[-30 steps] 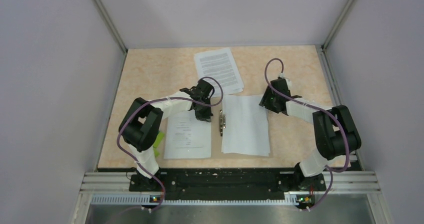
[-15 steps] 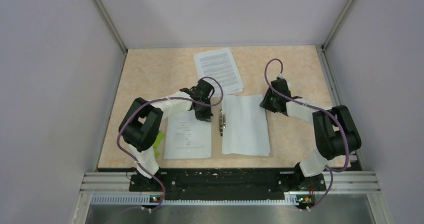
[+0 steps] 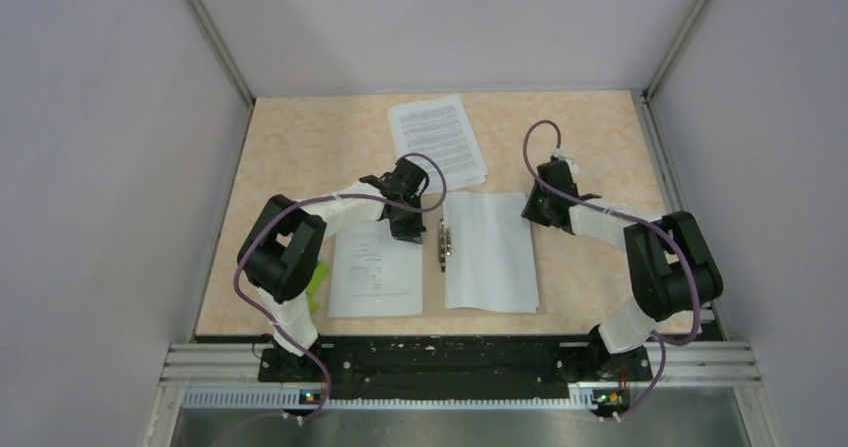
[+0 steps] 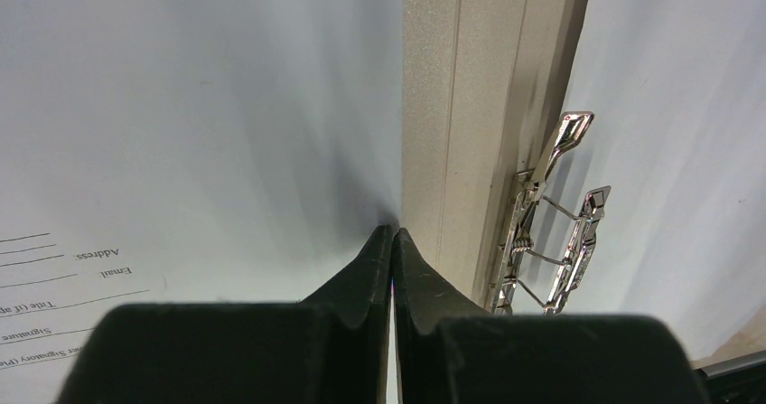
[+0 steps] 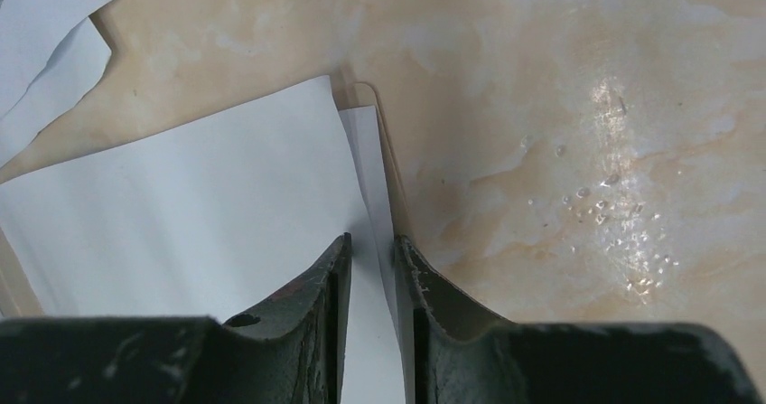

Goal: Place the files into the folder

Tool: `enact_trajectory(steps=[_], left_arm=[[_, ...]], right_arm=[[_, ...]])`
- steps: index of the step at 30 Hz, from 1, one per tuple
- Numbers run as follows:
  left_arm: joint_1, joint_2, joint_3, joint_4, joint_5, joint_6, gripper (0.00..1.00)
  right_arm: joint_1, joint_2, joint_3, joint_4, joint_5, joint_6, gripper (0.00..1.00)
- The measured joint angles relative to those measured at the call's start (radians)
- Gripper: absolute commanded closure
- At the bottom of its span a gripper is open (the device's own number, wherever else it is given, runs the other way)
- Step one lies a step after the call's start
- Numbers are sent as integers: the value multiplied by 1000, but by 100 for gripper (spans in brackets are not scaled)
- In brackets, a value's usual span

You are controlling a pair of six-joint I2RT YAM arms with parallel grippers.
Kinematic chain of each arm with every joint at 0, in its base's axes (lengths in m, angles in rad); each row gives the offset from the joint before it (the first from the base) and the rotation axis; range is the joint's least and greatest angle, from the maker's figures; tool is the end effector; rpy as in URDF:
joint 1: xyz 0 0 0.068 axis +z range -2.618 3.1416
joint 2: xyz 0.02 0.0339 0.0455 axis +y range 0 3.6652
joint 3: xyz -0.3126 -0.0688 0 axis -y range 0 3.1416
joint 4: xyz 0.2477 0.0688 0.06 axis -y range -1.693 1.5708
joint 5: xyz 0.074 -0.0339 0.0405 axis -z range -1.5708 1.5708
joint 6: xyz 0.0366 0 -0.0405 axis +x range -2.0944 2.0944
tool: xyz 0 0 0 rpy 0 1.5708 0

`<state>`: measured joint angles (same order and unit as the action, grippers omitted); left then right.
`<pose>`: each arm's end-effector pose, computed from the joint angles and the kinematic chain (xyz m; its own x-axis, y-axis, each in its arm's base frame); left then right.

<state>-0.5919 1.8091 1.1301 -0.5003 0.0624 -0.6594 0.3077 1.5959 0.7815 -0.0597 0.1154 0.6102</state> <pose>0.3028 -0.2063 0.2062 -0.9595 -0.0917 -0.2663 -0.0142 0.9601 -0.2793 0.2989 0.0906 0.2024 -0.7311 0.3649 -0.5765 0.2300 0.9273 0.2953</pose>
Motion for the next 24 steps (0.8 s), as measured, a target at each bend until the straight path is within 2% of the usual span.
enact_trajectory(steps=[10,19,21,24], left_arm=[[-2,0,0,0,-3,-8,92],[-6,0,23,-39,-9,-18,77],[-6,0,56,-92,-18,-17,73],[0,0,170,-140,-39,-15,62]], right_arm=[[0,-37,-9,-41,27,-26,57],[0,-56,28,-105,41,-69,29],[0,-56,69,-115,37,-85,24],[0,-39,167,-115,-10,-117,20]])
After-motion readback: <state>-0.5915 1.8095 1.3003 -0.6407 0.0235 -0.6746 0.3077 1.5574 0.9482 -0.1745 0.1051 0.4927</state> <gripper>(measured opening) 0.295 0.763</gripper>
